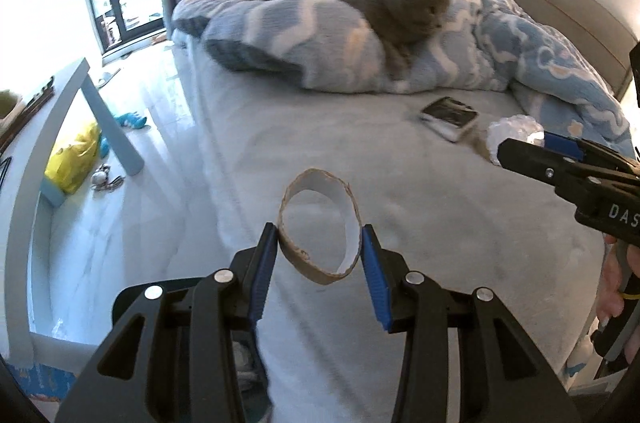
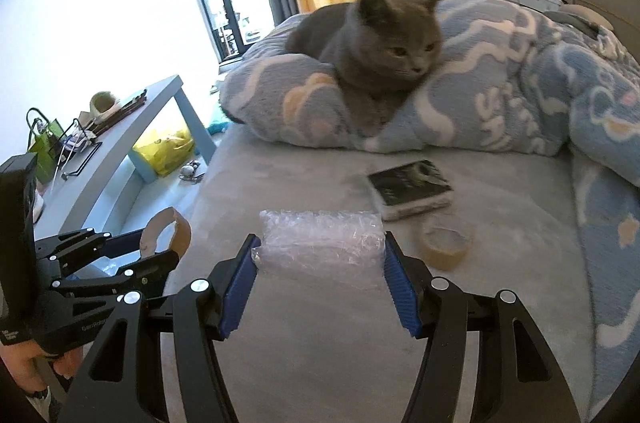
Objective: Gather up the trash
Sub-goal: 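Carry the cardboard tape core with the left tool over the dark bin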
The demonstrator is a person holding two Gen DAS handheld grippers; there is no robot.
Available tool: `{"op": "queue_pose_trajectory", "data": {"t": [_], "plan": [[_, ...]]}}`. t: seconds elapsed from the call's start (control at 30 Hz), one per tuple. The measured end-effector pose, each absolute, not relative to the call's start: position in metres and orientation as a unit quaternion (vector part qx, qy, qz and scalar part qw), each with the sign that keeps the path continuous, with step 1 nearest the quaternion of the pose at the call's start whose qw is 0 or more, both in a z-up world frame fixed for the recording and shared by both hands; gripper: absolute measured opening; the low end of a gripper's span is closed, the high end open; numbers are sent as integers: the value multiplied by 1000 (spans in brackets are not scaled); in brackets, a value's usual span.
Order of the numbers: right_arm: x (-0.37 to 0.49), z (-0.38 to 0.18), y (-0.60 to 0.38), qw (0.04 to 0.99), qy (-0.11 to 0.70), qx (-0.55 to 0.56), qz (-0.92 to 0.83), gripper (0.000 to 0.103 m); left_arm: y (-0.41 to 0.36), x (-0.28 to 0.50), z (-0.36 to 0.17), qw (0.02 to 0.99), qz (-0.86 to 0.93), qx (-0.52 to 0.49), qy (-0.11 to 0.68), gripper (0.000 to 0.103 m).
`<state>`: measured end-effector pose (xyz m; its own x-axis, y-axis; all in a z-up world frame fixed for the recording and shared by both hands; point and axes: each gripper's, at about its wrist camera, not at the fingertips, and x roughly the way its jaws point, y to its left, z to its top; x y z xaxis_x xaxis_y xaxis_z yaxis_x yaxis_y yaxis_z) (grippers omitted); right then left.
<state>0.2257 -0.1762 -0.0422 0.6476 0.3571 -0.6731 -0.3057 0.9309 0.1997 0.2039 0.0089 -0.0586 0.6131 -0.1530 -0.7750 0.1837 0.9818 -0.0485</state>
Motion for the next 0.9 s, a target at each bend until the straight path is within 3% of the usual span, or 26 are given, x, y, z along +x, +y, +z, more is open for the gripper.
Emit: {"op": "queue_pose_trajectory", "data": {"t": [0.43,0.9], "plan": [[235,-38,-99,898,381,6,219,62,88,205,-69,891,-42,-3,451,45],[235,-34,-16,886,381,-6,265,62,166,204,-122,846,3,-22,532,45]]}}
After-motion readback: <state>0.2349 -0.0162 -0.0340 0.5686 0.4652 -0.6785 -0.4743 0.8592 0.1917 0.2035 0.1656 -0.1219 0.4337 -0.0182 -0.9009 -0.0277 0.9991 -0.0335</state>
